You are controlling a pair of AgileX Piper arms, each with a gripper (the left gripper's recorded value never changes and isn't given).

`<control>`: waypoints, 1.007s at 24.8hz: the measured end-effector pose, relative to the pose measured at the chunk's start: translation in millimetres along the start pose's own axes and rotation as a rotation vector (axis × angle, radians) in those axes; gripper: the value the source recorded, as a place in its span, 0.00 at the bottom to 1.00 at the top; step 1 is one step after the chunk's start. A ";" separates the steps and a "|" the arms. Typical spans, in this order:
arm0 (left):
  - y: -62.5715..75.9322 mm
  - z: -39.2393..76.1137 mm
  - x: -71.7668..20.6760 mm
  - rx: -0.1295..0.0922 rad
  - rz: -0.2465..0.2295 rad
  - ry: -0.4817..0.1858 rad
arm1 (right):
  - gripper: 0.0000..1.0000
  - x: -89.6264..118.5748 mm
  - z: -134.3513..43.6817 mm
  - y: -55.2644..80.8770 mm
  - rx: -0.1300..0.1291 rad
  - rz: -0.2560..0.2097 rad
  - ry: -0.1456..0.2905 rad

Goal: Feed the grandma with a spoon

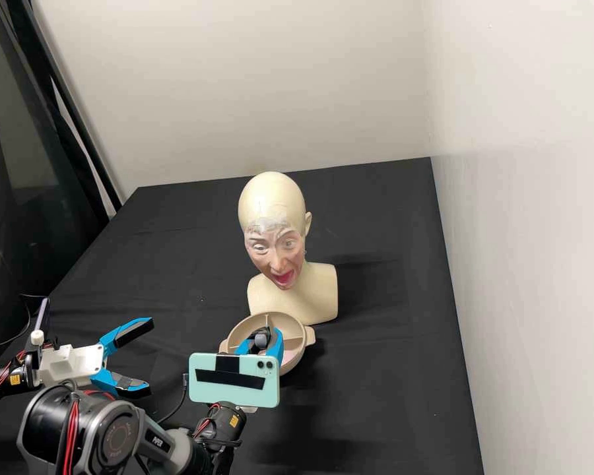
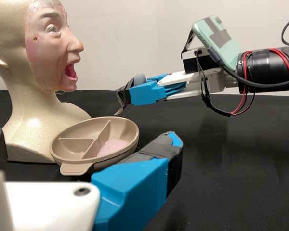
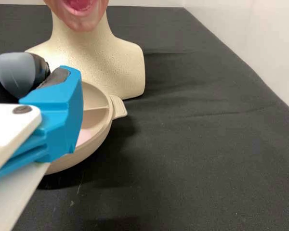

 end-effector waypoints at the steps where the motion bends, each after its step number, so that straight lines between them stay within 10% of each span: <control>1: 0.0 0.0 0.0 0.000 0.000 0.000 | 0.00 0.8 0.6 -0.5 0.000 -0.003 -0.002; 25: -0.1 0.3 0.0 -0.007 -0.001 -0.003 | 0.00 5.4 16.7 -6.8 -0.069 -0.035 -0.067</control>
